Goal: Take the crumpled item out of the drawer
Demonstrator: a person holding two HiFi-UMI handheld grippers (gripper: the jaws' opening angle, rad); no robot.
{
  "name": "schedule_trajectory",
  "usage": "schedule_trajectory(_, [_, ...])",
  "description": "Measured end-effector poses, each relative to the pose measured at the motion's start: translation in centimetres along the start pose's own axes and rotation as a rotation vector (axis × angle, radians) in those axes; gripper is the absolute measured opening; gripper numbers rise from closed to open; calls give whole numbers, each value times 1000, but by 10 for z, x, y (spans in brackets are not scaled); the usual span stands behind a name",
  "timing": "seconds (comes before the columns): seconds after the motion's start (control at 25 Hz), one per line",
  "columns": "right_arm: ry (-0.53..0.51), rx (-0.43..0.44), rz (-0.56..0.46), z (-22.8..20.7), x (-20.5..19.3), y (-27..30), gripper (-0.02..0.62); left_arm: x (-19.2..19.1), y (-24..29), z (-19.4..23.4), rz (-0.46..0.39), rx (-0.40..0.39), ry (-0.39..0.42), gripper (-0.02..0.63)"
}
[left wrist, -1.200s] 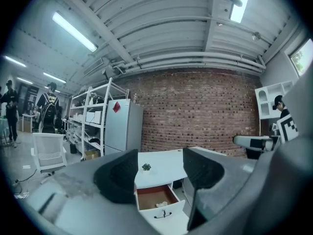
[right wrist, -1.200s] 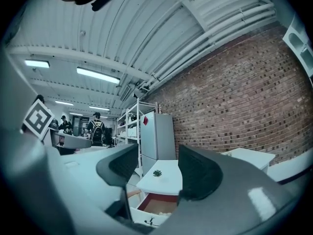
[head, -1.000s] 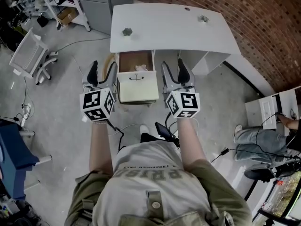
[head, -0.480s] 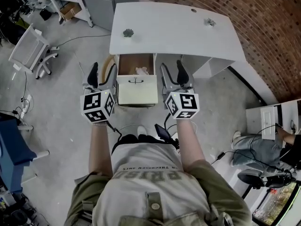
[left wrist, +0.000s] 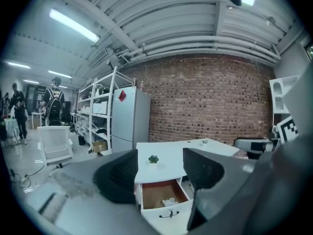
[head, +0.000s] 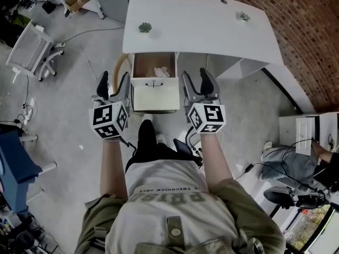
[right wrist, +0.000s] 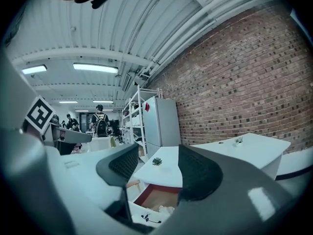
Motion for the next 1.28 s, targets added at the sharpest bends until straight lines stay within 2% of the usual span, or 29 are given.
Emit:
schedule_trajectory(0.76, [16,-36,100,-19,-32,82,252,-4,80,43,48,-31,-28,302])
schedule_trajectory(1.0, [11,-21,183,-25,-55,119,252,-9,104,55,78,-50,-28,302])
schedule_trajectory(1.08, [4,-16,220,-27,-67,131,274,-12,111,59,87,-53,-31,302])
schedule_trajectory(1.28, [6,4,310,-27,-102,155,273,-24,121,68,116,-56,-41,302])
Point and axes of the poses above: the fingertips, and each gripper's own axes: y forward along the fingers, z to its left, x out of its top, the point moved 7 cm from there along -y, backward along the fingers, and after that the axes turned 4 degrees about -y, right-handed, at the moved point
